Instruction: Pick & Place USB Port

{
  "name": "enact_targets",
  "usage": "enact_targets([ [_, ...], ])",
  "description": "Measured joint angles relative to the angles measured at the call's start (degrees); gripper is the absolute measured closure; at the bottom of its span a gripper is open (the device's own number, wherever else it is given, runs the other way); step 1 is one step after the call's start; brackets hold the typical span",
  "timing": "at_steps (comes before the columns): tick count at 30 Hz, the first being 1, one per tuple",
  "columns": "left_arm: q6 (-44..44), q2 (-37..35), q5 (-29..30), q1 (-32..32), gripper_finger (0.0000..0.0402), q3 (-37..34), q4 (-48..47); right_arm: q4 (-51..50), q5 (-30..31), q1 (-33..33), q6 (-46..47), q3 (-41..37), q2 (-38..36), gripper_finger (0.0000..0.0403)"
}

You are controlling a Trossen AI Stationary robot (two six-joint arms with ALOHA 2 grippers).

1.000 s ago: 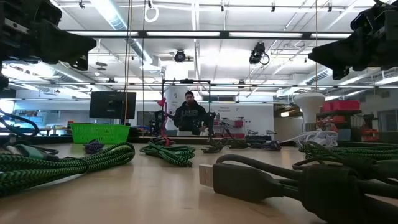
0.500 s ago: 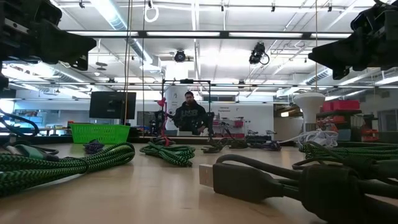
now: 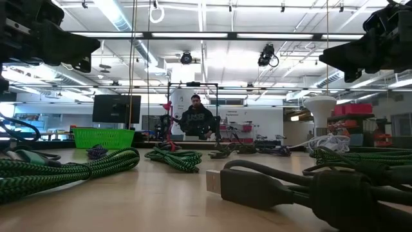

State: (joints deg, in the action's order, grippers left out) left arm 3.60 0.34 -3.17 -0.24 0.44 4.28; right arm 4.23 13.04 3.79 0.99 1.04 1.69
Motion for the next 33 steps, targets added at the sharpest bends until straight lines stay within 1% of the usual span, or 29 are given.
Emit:
enact_targets([
  [4,0.0,0.0,-0.5,0.0,0.0369,0.0,0.0,0.2,0.1,0.0,-0.2,0.0,0.0,0.0294],
  [8,-0.2,0.0,-0.5,0.0,0.0369,0.0,0.1,3.5,1.5,0.0,-2.0,0.0,0.0,0.0294],
  [11,-1.7,0.0,-0.5,0.0,0.0369,0.0,0.1,9.0,2.8,0.0,-3.3,0.0,0.0,0.0294],
  [14,-1.9,0.0,-0.5,0.0,0.0369,0.0,0.1,14.8,2.9,0.0,-4.0,0.0,0.0,0.0294],
  [19,-4.5,0.0,-0.5,0.0,0.0369,0.0,0.1,22.7,3.0,0.0,0.8,0.0,0.0,0.0294],
  [22,-6.0,0.0,-0.5,0.0,0.0369,0.0,0.2,28.4,5.8,0.0,-2.8,0.0,0.0,0.0294],
  [24,-5.9,0.0,0.0,0.0,0.0369,0.0,0.3,32.4,6.4,0.0,-1.7,0.0,0.1,0.0294],
  [26,-5.9,0.0,2.1,0.0,0.0369,0.0,0.8,34.6,3.6,0.0,0.9,0.0,0.7,0.0294],
  [28,-5.9,0.0,5.3,0.0,0.0369,0.0,1.9,33.9,-0.7,0.0,5.7,0.0,1.9,0.0294],
  [30,-5.9,0.0,8.3,0.0,0.0369,0.0,2.7,30.5,-4.0,0.1,11.4,0.0,4.2,0.0294],
  [31,-5.9,0.0,9.5,0.0,0.0369,0.0,2.9,28.0,-4.6,0.3,13.8,0.0,5.7,0.0294],
  [33,-5.9,0.0,10.7,0.0,0.0369,0.0,3.0,23.0,-5.9,0.5,16.0,0.0,9.1,0.0294],
])
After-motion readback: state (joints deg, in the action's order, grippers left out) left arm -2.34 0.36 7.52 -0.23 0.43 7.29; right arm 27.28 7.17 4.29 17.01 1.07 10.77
